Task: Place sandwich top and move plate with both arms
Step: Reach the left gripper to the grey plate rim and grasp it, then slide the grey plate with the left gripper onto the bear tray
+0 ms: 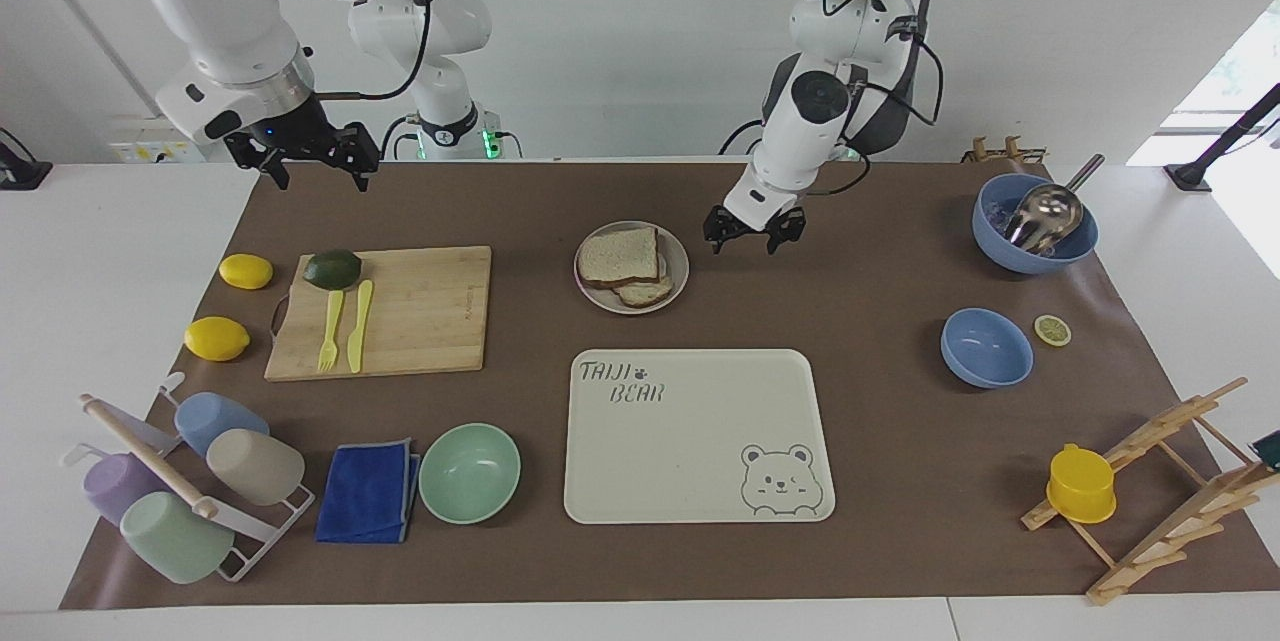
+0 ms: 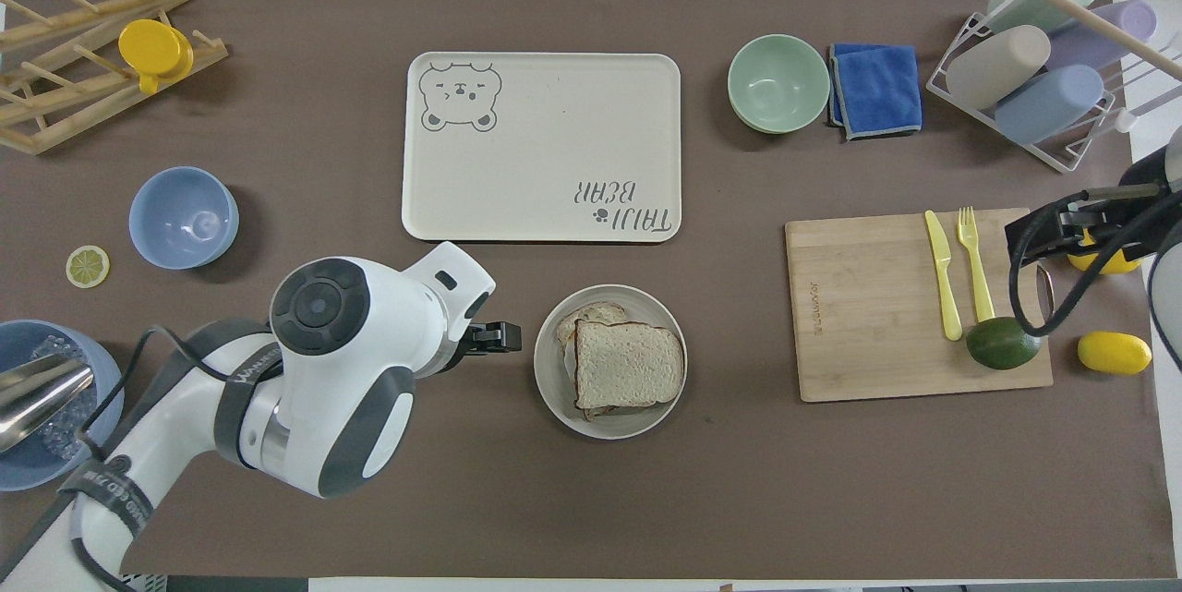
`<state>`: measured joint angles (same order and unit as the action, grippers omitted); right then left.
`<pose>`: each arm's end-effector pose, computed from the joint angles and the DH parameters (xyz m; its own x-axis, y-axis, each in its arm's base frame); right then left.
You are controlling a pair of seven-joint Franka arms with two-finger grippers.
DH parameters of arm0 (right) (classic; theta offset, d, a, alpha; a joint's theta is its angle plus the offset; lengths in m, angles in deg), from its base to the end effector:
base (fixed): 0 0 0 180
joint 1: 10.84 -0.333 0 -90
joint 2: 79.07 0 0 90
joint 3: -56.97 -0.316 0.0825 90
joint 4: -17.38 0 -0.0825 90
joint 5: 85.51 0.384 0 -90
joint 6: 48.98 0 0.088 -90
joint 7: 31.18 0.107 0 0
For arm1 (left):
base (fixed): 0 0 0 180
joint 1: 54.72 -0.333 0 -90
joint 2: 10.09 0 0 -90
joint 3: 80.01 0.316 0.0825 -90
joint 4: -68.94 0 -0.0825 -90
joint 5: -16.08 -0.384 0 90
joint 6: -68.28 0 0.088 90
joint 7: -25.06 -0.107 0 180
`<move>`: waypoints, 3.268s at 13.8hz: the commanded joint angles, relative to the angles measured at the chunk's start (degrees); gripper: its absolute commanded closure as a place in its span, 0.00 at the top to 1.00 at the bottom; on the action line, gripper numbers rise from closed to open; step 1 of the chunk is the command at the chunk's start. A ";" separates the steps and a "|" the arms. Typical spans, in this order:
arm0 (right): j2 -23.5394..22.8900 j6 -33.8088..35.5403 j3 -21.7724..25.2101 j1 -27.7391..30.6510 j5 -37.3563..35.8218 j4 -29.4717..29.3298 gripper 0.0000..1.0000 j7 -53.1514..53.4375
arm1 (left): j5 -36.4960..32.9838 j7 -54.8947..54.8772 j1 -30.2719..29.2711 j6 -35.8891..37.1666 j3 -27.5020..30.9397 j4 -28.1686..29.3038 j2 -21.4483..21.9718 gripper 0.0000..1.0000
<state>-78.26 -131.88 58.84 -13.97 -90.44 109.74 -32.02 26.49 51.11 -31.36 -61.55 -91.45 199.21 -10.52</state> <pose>0.5351 0.0016 0.6036 0.9882 0.0258 -0.1512 0.0387 -0.9958 0.0832 0.4214 -0.2985 0.3526 0.9959 -0.0397 -0.0817 -0.0302 -0.9930 0.1142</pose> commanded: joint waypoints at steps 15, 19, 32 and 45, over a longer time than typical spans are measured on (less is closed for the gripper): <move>-0.11 0.37 1.82 1.90 2.03 -0.87 1.00 -1.18 | 3.30 2.34 6.78 -11.06 0.90 1.92 -5.81 0.74; -0.29 0.46 2.00 1.72 2.03 -0.96 1.00 -1.44 | 3.30 2.16 8.45 -10.97 0.90 2.01 -5.89 0.26; 0.33 0.72 2.00 2.25 4.14 -0.52 1.00 -0.65 | 7.26 -1.61 -8.58 8.45 1.08 -28.01 -16.67 0.00; 0.33 0.98 2.00 2.07 4.14 -0.43 1.00 -0.92 | 6.64 -9.44 -11.94 -1.21 1.34 -37.90 -31.12 0.00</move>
<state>-78.20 -131.68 60.78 -12.22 -87.93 109.30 -33.84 32.57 42.96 -43.10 -61.09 -89.92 160.87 -41.84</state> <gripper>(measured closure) 0.000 0.956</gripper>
